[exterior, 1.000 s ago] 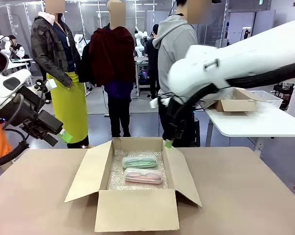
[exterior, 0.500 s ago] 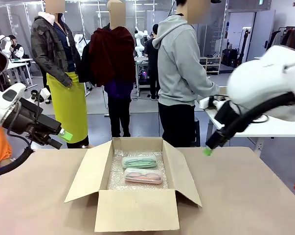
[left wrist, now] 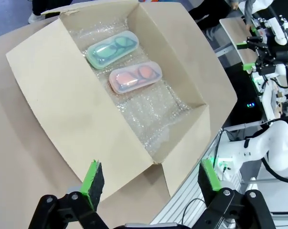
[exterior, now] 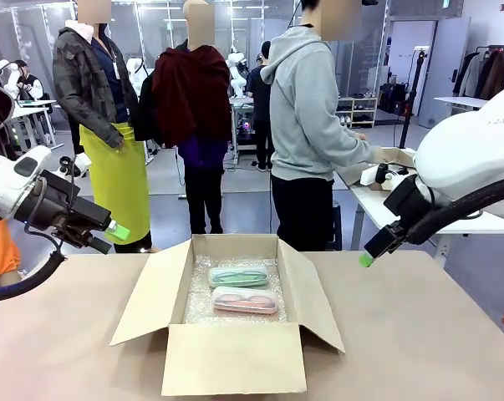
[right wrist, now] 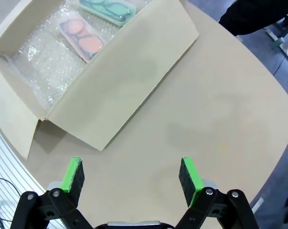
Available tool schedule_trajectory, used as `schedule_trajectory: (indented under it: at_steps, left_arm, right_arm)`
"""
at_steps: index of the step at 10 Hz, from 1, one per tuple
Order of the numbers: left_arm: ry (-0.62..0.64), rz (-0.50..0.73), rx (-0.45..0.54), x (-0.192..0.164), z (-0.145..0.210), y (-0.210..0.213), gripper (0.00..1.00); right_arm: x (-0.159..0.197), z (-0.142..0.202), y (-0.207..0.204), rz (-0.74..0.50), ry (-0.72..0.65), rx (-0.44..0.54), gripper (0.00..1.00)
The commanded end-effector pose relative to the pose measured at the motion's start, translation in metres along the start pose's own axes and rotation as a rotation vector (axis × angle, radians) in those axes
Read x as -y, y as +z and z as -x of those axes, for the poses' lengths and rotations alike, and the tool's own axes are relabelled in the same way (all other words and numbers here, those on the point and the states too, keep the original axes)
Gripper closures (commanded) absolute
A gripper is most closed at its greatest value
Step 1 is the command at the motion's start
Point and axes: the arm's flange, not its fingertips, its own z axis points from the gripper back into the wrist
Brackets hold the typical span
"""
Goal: Pack the glasses set securely to prepare it for shipping.
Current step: Position the Package Box on the left side of the table.
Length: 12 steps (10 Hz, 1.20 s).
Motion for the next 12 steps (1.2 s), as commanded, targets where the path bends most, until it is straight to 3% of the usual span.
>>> schedule_trajectory:
  at_steps: [1, 2, 3, 6, 12]
  left_arm:
    - [-0.001, 0.030, 0.010, 0.001, 0.002, 0.003, 0.00]
    - [0.000, 0.000, 0.000, 0.000, 0.000, 0.000, 0.00]
    - [0.087, 0.000, 0.031, -0.019, -0.010, 0.004, 0.00]
    - [0.236, 0.109, 0.097, -0.081, -0.025, 0.011, 0.00]
    - [0.469, 0.286, 0.083, -0.218, -0.027, -0.038, 0.00]
  right_arm:
    - [0.000, -0.003, 0.000, 0.000, -0.008, -0.019, 0.00]
    - [0.000, -0.003, 0.000, 0.000, -0.008, -0.019, 0.00]
    - [0.000, -0.003, 0.000, 0.000, -0.008, -0.019, 0.00]
    - [0.000, -0.003, 0.000, 0.000, -0.008, -0.019, 0.00]
    - [0.000, -0.003, 0.000, 0.000, -0.008, -0.019, 0.00]
